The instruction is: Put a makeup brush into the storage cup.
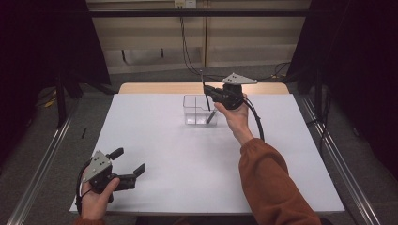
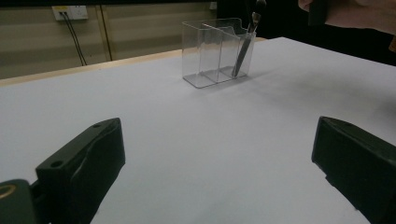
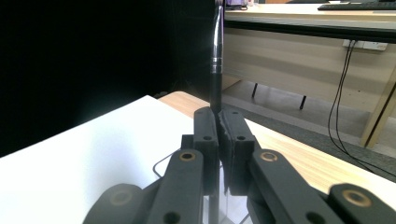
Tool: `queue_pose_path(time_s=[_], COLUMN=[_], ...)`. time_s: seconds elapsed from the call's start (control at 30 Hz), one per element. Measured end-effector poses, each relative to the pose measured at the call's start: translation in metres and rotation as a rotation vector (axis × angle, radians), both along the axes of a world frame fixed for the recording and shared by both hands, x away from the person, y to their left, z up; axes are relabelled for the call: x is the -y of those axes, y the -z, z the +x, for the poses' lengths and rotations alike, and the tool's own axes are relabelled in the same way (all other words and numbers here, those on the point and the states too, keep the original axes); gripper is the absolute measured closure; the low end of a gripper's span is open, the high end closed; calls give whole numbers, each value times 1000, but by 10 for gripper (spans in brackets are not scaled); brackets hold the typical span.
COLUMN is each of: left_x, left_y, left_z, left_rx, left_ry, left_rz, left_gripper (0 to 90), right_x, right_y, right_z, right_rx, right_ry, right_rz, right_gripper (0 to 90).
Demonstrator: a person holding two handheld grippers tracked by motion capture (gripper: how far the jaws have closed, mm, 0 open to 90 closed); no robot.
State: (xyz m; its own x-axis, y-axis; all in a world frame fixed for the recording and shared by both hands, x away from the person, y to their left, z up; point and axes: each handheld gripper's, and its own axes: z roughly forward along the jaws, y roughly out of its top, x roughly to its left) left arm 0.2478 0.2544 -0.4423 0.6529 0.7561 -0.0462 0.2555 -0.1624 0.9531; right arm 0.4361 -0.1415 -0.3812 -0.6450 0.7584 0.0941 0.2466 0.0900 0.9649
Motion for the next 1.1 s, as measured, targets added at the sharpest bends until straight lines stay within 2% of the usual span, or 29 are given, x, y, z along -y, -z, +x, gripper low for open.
queue_pose_path(time_s=[0.23,0.47,0.63,0.73,1.1], left_x=[1,0,1,0,0], left_y=[0,0,0,0,0], left_z=[0,0,0,0,0], left_rx=[-2,1,3,1,1], left_ry=[2,4,10,8,8], left_rz=[1,6,10,10,9], left_gripper=[26,26,26,26,26], right_x=[-2,-5,-9,-8,-9], right_y=[-1,5,9,9,17], right_z=[5,12,14,14,16], right_rx=[6,-8,1,4,-10], right_ry=[12,31,38,47,39], right_rz=[-8,-9,-28,-22,-24], right_gripper=[858,858,858,858,858])
